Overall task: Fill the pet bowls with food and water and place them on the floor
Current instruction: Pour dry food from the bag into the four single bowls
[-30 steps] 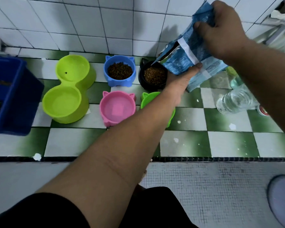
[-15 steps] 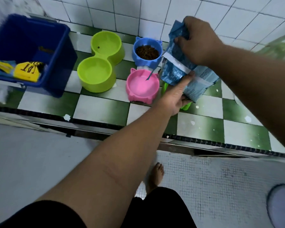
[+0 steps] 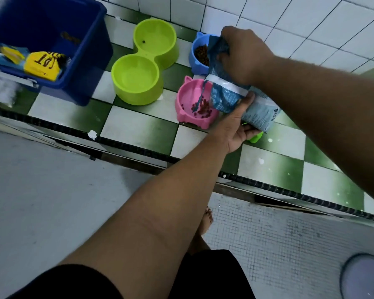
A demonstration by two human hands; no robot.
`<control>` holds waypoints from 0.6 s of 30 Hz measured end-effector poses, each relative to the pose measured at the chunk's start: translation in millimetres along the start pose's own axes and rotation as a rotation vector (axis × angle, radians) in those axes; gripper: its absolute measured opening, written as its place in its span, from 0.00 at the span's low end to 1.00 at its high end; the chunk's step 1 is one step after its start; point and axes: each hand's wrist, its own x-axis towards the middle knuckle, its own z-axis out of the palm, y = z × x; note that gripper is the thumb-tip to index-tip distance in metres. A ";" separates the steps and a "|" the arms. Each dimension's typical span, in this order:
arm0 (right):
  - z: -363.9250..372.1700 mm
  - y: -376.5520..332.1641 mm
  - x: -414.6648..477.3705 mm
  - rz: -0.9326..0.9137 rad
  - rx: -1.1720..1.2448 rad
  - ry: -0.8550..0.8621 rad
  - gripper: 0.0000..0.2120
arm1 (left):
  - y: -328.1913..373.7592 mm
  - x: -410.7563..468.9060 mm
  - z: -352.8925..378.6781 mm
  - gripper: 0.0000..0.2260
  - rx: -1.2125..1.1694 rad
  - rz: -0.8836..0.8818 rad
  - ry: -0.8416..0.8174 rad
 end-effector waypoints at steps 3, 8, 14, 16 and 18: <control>1.3 -0.7 2.2 -0.005 -0.020 0.002 0.13 | 1.5 0.0 0.6 0.19 0.006 0.005 0.006; 2.7 -0.5 2.1 -0.023 -0.050 0.000 0.13 | -1.7 0.4 4.9 0.14 -0.018 0.021 0.002; -1.2 0.0 -4.0 -0.021 -0.025 0.018 0.12 | -2.2 -1.4 6.8 0.15 0.002 0.038 0.007; -3.9 0.7 -5.7 -0.015 -0.017 0.021 0.12 | -2.0 -4.2 9.6 0.22 0.013 0.042 0.014; -7.3 0.4 -7.6 -0.015 -0.013 0.022 0.13 | -1.6 -5.6 11.1 0.22 0.025 0.051 0.017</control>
